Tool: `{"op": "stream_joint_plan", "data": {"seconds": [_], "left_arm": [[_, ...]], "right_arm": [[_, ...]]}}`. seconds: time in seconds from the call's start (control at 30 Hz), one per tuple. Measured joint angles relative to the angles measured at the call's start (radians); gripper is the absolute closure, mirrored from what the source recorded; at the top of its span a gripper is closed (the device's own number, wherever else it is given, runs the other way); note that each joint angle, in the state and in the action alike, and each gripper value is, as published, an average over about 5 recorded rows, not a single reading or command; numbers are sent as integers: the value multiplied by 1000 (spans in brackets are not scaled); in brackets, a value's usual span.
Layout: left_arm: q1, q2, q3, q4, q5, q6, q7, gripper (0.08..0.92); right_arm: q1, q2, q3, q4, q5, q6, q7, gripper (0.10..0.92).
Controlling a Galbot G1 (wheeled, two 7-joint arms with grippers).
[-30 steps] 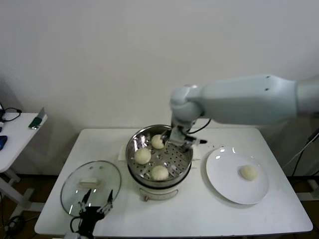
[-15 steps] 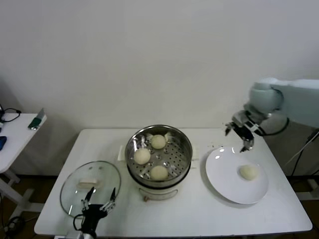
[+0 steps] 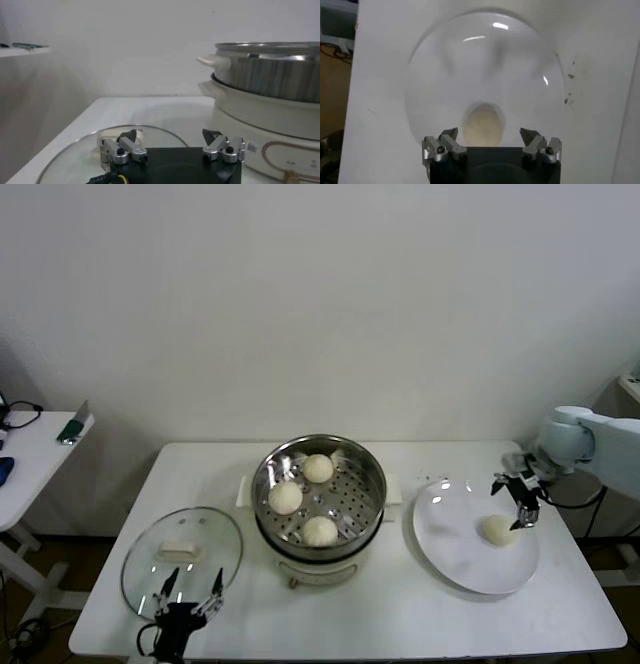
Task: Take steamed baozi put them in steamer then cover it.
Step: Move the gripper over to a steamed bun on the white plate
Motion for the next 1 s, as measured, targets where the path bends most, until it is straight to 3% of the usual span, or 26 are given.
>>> {"op": "stream_joint_plan", "data": {"seconds": [0.7, 1.0], "left_arm": [[18, -4, -2, -6, 13, -9, -1, 177], [17, -3, -3, -6, 13, -12, -3, 177]], "right_arm": [[-277, 32, 232, -159, -67, -18, 43, 203], [-303, 34, 266, -161, -70, -29, 53, 273]]}}
